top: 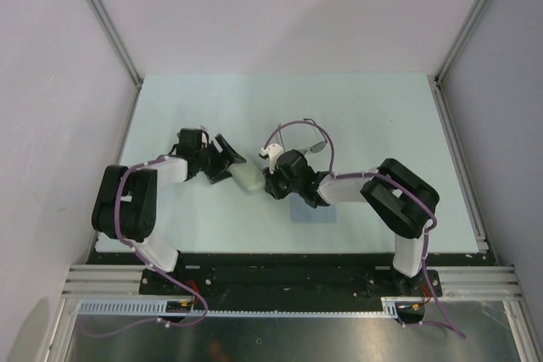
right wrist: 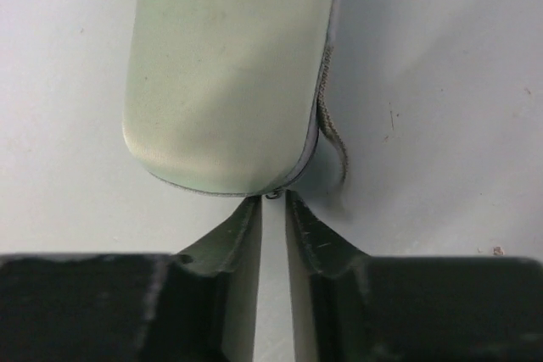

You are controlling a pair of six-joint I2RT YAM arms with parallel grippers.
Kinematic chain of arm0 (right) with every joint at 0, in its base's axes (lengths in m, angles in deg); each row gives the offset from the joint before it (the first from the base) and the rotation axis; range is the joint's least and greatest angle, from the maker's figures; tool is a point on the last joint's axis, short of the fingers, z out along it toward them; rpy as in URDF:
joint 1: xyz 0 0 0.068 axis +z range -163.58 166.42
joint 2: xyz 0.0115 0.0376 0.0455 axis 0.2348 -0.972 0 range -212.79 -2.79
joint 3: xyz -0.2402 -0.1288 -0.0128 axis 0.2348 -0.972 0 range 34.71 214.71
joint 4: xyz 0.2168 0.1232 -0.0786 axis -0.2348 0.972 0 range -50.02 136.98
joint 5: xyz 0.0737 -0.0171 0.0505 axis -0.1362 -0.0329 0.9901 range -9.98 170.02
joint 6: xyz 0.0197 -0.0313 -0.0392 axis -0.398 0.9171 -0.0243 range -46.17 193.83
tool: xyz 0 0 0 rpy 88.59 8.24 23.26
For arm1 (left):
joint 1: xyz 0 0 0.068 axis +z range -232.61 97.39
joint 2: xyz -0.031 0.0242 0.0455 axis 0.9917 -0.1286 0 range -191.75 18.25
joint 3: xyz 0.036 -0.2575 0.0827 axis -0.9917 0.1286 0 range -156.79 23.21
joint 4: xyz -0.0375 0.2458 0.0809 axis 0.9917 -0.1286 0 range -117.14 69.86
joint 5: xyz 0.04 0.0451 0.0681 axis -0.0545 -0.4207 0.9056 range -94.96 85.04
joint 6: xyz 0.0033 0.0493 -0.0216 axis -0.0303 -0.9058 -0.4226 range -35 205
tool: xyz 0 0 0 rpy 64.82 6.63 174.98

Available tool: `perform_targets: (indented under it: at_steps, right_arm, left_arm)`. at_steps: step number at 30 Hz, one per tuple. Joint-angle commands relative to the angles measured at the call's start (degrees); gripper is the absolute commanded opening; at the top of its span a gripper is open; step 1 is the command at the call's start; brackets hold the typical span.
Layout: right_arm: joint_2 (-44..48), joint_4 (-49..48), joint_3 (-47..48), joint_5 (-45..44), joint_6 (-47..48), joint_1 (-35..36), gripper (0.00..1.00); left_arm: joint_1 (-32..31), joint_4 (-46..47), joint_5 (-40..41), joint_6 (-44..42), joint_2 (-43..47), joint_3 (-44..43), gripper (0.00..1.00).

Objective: Organize the sunglasses

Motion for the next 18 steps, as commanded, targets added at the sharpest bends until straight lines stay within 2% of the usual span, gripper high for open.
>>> perform_targets:
  at_steps: [1,4,8,11,18]
  right_arm:
    - [-0.1,-3.9,1.8,5.6,-2.4,-1.9,0.17]
    - [0.3,-3.8,1.9,10.6,-5.5,-3.8,0.13]
    - [0.5,-4.8,1.8,16.8,-10.1,-6.2,0.11]
    - [0.2,-5.4,2.3,19.0,-12.8,-7.2,0.10]
    - [-0.4,-1.4,3.4,19.1,-11.5,-7.0,0.07]
  left_arm:
    - [-1.1,-7.3,4.8,-2.0,-3.8,1.3,0.87]
    - [-1.9,-7.3,5.1,-2.1,-3.9,0.4,0.92]
    - [-3.3,-6.4,5.5,-1.3,-4.4,-0.8,0.93]
    - [-4.1,-5.7,5.7,-0.1,-4.6,-1.2,0.91]
    - [-4.4,-5.2,6.8,1.0,-5.6,-2.1,0.84]
